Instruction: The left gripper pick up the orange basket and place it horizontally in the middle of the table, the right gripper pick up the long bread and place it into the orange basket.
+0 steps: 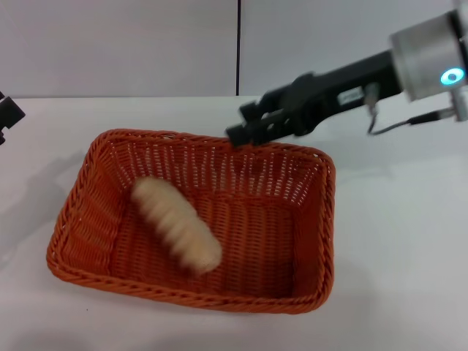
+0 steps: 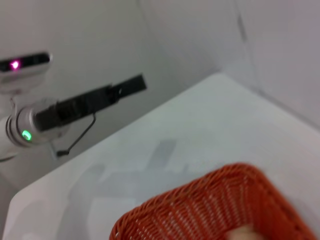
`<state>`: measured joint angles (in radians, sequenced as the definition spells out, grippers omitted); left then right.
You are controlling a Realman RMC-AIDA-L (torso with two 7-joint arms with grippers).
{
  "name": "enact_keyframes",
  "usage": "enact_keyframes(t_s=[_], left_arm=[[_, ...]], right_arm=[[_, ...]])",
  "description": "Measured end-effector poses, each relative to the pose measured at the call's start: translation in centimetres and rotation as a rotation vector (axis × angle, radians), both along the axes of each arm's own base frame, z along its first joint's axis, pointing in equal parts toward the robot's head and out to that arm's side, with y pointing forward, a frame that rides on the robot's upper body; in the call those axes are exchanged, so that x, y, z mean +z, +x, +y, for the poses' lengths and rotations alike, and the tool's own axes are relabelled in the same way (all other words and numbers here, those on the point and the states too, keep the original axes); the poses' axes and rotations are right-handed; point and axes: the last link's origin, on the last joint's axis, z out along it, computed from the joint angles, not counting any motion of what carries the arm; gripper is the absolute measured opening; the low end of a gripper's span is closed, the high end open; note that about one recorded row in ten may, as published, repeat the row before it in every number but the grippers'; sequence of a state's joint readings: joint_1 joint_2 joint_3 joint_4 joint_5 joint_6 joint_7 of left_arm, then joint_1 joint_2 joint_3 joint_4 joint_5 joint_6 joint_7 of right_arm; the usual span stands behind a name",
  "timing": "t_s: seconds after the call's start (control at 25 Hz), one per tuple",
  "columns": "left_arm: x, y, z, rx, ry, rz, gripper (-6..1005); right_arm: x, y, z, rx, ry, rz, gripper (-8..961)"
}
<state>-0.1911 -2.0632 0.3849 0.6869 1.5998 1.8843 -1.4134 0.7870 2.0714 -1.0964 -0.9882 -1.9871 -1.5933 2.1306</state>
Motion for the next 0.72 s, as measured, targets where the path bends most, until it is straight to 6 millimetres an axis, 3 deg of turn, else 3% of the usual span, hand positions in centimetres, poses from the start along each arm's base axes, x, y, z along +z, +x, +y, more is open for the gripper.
enact_keyframes(t_s=[0.04,0.16,0.24,0.36,0.4,0.44,0.48,0.52,0.56,0.68,0.72], left_arm=[[0.0,-0.1,-0.1,0.001,0.004,0.002,755],[-0.1,-0.2,-0.2,0.001,0.012,0.009,755],[-0.2,-0.6,-0.5,0.009,0.03,0.024,755],[-0.3,-0.9,-0.7,0.019,0.047,0.036,755],[-0.3,-1.2,-1.0,0.027,0.061,0.043,755],[-0.5,-1.6,-1.4,0.04,0.092,0.049,755],[-0.5,-1.6,-1.4,0.04,0.092,0.049,755],[-0.7,-1.9,-1.7,0.05,0.114,0.052,755],[-0.8,-2.2,-1.9,0.06,0.135,0.055,755],[-1.1,-3.1,-2.7,0.103,0.201,0.064,755],[-1.2,-3.5,-3.1,0.124,0.226,0.07,755]], right_arm=[[1.4,0.0,-0.2,0.013,0.043,0.026,630],[2.8,0.1,-0.6,0.026,0.081,0.055,630],[5.6,1.2,-1.6,0.022,0.183,0.096,630],[7.1,2.3,-2.5,0.012,0.258,0.122,630],[7.8,3.2,-2.9,0.001,0.303,0.131,630],[9.1,5.4,-3.5,-0.037,0.406,0.145,630],[9.1,5.4,-3.5,-0.037,0.406,0.145,630],[10.0,7.9,-3.8,-0.097,0.496,0.166,630],[10.0,7.9,-3.8,-0.097,0.496,0.166,630],[10.7,12.4,-4.5,-0.2,0.596,0.253,630],[11.1,15.0,-5.2,-0.234,0.673,0.33,630]])
